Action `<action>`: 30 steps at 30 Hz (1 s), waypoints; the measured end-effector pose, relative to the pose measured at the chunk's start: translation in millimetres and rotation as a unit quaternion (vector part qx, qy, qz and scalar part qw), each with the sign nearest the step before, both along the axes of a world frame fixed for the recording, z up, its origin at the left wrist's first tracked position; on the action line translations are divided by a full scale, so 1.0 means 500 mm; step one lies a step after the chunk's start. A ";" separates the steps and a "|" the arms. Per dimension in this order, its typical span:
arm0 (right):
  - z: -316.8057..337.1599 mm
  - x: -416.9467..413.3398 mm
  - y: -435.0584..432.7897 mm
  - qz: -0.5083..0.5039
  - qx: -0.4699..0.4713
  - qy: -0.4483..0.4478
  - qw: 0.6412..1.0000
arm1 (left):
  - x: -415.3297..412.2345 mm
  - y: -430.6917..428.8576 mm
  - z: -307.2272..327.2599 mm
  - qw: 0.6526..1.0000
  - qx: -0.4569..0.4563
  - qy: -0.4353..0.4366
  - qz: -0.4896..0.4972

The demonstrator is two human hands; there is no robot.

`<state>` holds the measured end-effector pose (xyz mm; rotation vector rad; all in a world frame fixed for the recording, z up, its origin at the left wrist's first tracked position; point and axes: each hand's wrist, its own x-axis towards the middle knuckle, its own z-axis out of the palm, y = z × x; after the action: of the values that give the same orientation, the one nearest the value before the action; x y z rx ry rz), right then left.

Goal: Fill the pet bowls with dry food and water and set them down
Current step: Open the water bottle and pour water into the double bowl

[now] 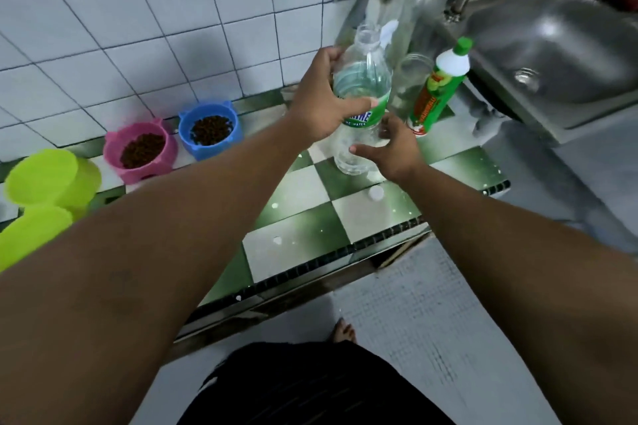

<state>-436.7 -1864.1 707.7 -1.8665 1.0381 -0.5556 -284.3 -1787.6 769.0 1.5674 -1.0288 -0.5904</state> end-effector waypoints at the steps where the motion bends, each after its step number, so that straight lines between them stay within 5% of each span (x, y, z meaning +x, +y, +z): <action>1: -0.007 -0.001 -0.009 -0.001 0.002 0.006 1.000 | -0.001 -0.010 -0.005 1.000 -0.001 -0.006 -0.010; 17: -0.146 -0.070 0.044 0.062 -0.070 0.298 0.950 | 0.043 -0.029 -0.032 0.994 0.017 -0.042 -0.099; 25: -0.146 -0.080 0.051 0.041 -0.094 0.287 0.952 | 0.047 -0.026 -0.040 0.994 0.024 -0.027 -0.103; 30: -0.088 -0.084 0.050 -0.062 -0.110 0.141 0.982 | 0.047 -0.030 -0.044 0.995 0.029 -0.022 -0.094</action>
<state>-478.8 -1839.3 663.5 -2.1306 1.3314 -0.5033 -261.1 -1802.7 747.2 1.5501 -1.2104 -0.7233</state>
